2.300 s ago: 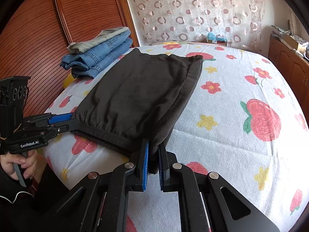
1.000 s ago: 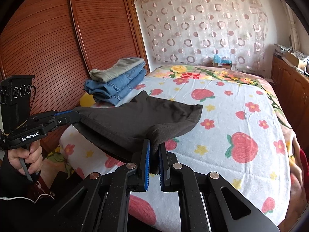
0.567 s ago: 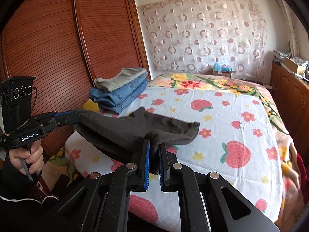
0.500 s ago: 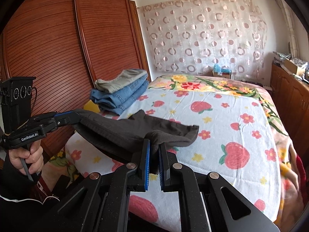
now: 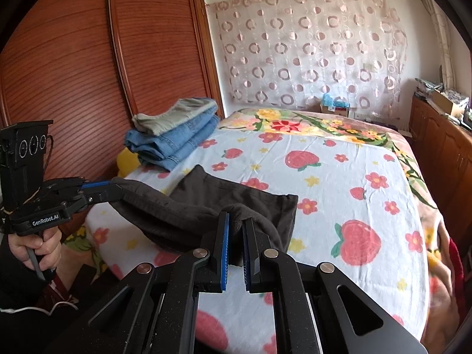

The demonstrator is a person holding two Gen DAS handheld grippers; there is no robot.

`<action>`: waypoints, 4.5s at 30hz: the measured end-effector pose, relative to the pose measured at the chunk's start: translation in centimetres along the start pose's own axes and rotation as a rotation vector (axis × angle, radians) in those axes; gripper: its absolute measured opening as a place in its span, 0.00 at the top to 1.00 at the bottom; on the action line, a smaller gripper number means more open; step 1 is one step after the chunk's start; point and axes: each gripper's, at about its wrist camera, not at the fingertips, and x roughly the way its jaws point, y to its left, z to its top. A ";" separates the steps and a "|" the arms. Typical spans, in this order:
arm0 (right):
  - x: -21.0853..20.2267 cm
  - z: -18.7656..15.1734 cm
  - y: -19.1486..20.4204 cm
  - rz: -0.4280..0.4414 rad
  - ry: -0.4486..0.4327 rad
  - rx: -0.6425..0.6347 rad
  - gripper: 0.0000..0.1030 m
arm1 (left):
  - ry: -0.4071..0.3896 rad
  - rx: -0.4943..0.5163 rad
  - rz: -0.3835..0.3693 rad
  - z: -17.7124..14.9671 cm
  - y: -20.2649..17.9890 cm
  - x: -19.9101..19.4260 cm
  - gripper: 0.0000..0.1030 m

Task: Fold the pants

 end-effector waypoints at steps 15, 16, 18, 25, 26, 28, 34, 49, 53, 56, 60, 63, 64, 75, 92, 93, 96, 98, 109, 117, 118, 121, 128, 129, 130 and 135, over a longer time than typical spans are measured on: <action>8.8 3.4 -2.1 -0.034 0.067 0.003 0.93 | -0.011 -0.015 0.057 2.5 2.7 4.8 0.89; 9.1 3.5 -2.3 -0.035 0.068 0.004 0.93 | -0.007 -0.015 0.058 2.5 2.8 5.0 0.89; 9.4 3.5 -2.5 -0.041 0.075 0.000 0.93 | 0.002 -0.016 0.067 2.4 3.0 5.4 0.89; 10.5 3.2 -2.5 -0.046 0.105 -0.009 0.93 | 0.032 -0.023 0.090 1.7 3.4 6.0 0.84; 10.6 3.3 -2.5 -0.046 0.107 -0.010 0.93 | 0.037 -0.021 0.092 1.7 3.4 6.0 0.78; 10.8 3.4 -2.5 -0.047 0.112 -0.010 0.93 | 0.040 -0.020 0.098 1.6 3.6 6.1 0.68; 11.4 3.4 -2.5 -0.046 0.115 -0.018 0.93 | 0.076 -0.016 0.086 1.0 3.8 6.6 0.26; 9.9 2.2 -3.6 -0.035 0.146 -0.046 0.69 | 0.162 -0.034 0.136 -1.0 6.7 7.9 0.24; 10.4 1.8 -3.9 -0.041 0.182 -0.076 0.69 | 0.172 -0.025 0.140 -0.6 7.2 8.7 0.24; 11.3 2.5 -4.1 -0.042 0.203 -0.095 0.69 | 0.190 -0.022 0.140 -0.4 7.5 9.6 0.29; 12.6 3.6 -4.2 -0.045 0.210 -0.124 0.69 | 0.195 -0.015 0.160 0.1 7.8 10.5 0.30; 13.6 4.5 -4.4 -0.057 0.208 -0.127 0.69 | 0.177 -0.023 0.166 0.9 8.2 10.6 0.30; 13.9 4.8 -4.6 -0.054 0.204 -0.121 0.69 | 0.173 -0.026 0.167 1.2 8.4 10.7 0.30; 15.5 5.4 -6.2 -0.108 0.191 -0.028 0.69 | 0.149 -0.052 0.135 1.5 8.2 10.3 0.35; 7.2 -1.6 -5.1 -0.011 0.204 0.021 0.69 | 0.196 -0.062 0.045 -3.9 5.1 6.4 0.58; 7.3 -1.5 -5.2 -0.007 0.206 0.029 0.69 | 0.201 -0.062 0.045 -4.0 5.1 6.5 0.59; 7.3 -1.7 -5.8 0.008 0.218 0.057 0.69 | 0.208 -0.063 0.047 -4.1 5.0 6.8 0.60; 7.5 -1.6 -5.5 0.017 0.225 0.064 0.69 | 0.208 -0.060 0.051 -4.1 4.9 7.0 0.63; 7.3 -1.5 -4.7 -0.021 0.222 -0.007 0.96 | 0.223 -0.057 0.075 -4.4 5.0 7.6 0.72; 7.3 -1.9 -4.2 -0.003 0.226 -0.005 0.96 | 0.200 -0.048 0.082 -4.3 4.4 7.2 0.88; 7.1 -1.9 -4.3 0.003 0.223 0.001 0.96 | 0.195 -0.036 0.089 -4.2 4.2 7.1 0.89; 6.2 -1.9 -4.2 0.015 0.210 0.010 0.96 | 0.173 -0.050 0.081 -3.8 4.1 6.3 0.90; 3.6 -2.7 -3.4 0.027 0.198 0.004 0.96 | 0.170 -0.023 0.055 -3.8 2.9 4.1 0.91; 3.3 -2.8 -3.3 0.030 0.200 0.003 0.96 | 0.173 -0.019 0.051 -3.9 2.7 3.9 0.91; 2.9 -2.9 -3.1 0.029 0.206 -0.005 0.96 | 0.174 -0.014 0.048 -4.0 2.6 3.8 0.91; 1.5 -3.2 -2.3 0.029 0.206 -0.012 0.96 | 0.184 0.000 0.034 -4.6 2.0 3.1 0.90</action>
